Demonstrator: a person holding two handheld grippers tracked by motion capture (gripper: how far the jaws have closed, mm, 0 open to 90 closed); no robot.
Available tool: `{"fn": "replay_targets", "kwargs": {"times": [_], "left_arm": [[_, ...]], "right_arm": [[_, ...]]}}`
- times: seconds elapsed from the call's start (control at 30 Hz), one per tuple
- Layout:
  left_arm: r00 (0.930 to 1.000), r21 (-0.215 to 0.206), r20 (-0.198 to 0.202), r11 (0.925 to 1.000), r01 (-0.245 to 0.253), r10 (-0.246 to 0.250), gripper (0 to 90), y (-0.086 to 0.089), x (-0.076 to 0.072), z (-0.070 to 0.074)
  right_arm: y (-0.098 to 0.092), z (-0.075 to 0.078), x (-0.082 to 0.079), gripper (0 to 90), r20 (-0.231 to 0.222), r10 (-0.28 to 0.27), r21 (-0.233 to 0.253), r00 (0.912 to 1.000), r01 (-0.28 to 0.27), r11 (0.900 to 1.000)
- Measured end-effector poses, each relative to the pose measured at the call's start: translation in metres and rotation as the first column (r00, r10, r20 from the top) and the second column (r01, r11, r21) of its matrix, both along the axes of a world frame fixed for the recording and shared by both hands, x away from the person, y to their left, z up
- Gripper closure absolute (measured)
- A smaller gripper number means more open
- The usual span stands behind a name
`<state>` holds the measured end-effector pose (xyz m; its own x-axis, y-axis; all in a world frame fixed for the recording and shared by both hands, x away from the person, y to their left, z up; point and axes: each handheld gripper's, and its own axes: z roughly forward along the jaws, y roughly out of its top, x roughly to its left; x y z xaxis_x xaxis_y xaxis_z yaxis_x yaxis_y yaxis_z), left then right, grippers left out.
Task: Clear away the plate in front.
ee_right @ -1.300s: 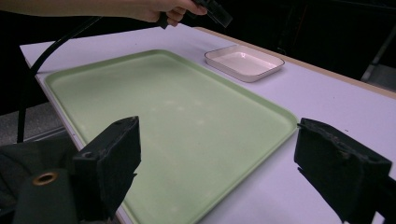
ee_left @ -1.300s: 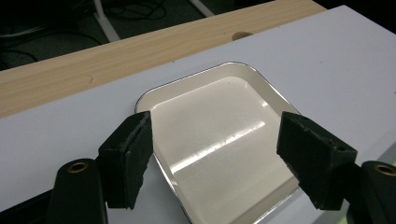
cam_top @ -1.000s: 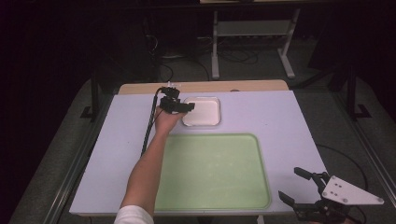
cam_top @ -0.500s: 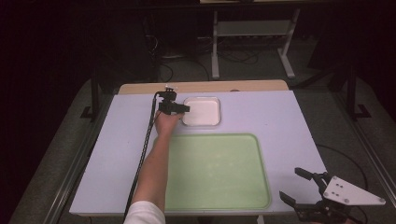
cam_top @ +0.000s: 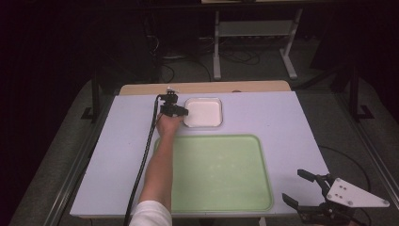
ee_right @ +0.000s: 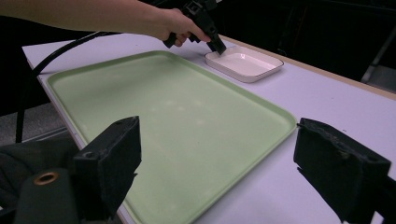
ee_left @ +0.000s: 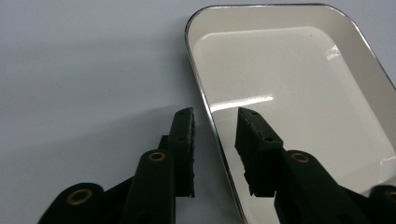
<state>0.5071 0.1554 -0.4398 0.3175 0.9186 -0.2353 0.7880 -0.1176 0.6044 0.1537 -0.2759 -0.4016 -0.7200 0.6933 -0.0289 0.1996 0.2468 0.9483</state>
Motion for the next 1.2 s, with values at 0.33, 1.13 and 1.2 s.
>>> {"fn": "replay_targets", "kwargs": {"times": [0.33, 1.13, 1.2], "left_arm": [[0.9996, 0.018, -0.021, 0.9997, -0.019, 0.019, 74.4, -0.0056, 0.0020, -0.0032], [0.9835, -0.134, -0.053, 0.9748, -0.178, 0.173, 88.8, -0.0101, -0.0016, -0.0042], [0.9816, -0.145, -0.053, 0.9712, -0.189, 0.184, 88.8, -0.0097, -0.0026, -0.0046]], "right_arm": [[0.0004, 0.0002, -0.0002, 14.1, 0.001, 0.002, 0.001, 1.0000, -0.002, 1.000], [0.0004, 0.0004, -0.0009, 14.0, 0.003, 0.006, 0.003, 1.0000, -0.006, 1.000], [0.0002, 0.0004, -0.0011, 13.9, 0.004, 0.006, 0.004, 1.0000, -0.006, 1.000]]}}
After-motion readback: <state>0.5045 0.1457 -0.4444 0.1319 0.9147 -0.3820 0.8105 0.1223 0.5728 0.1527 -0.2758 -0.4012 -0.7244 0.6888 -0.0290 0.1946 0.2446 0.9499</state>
